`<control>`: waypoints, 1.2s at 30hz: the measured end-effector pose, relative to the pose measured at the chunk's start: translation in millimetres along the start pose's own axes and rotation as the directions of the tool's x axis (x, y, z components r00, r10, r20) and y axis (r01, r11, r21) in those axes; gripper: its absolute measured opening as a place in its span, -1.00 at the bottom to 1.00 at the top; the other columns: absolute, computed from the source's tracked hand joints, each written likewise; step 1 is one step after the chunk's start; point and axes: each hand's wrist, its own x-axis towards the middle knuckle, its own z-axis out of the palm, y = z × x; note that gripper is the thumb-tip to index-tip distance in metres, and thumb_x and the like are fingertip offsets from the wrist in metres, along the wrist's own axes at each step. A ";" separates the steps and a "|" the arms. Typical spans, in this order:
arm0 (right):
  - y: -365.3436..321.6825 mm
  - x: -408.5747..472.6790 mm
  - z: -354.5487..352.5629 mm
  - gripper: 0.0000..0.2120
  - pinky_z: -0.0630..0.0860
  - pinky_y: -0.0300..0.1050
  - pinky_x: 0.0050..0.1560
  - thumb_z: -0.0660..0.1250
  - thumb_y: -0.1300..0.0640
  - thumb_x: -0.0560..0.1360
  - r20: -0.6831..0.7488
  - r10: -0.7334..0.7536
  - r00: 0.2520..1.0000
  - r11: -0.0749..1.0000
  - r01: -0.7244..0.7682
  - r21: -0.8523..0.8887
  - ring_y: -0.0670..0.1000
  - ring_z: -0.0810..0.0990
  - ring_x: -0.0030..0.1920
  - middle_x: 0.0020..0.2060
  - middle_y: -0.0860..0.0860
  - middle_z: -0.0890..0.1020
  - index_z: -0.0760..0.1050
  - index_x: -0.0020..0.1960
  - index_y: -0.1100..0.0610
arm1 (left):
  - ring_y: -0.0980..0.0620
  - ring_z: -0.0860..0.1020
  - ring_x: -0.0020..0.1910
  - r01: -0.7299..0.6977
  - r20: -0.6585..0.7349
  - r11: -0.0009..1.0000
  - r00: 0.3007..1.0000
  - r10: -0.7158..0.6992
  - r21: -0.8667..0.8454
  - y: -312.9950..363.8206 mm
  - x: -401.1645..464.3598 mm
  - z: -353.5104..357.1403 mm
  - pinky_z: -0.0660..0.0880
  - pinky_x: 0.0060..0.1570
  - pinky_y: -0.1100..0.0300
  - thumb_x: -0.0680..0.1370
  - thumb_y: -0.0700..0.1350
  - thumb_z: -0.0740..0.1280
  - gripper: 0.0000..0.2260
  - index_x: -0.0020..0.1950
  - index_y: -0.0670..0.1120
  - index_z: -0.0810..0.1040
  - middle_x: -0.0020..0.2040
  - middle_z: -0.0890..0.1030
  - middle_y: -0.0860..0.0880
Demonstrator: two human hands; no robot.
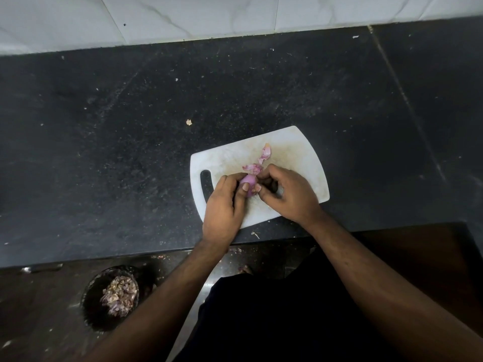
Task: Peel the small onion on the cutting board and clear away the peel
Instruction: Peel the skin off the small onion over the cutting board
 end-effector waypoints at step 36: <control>15.5 -4.5 9.9 -0.87 0.60 -0.04 -0.01 0.45 -0.07 0.54 -0.111 -0.069 0.991 0.990 0.082 0.115 -0.13 0.64 -0.08 -0.11 -0.20 0.69 0.59 0.05 -0.07 | 0.07 0.59 0.02 -0.134 -0.053 0.984 0.989 0.141 0.115 -19.2 -3.0 6.8 0.49 0.10 0.17 0.70 0.03 0.20 -0.70 0.27 -0.06 0.64 0.02 0.66 -0.01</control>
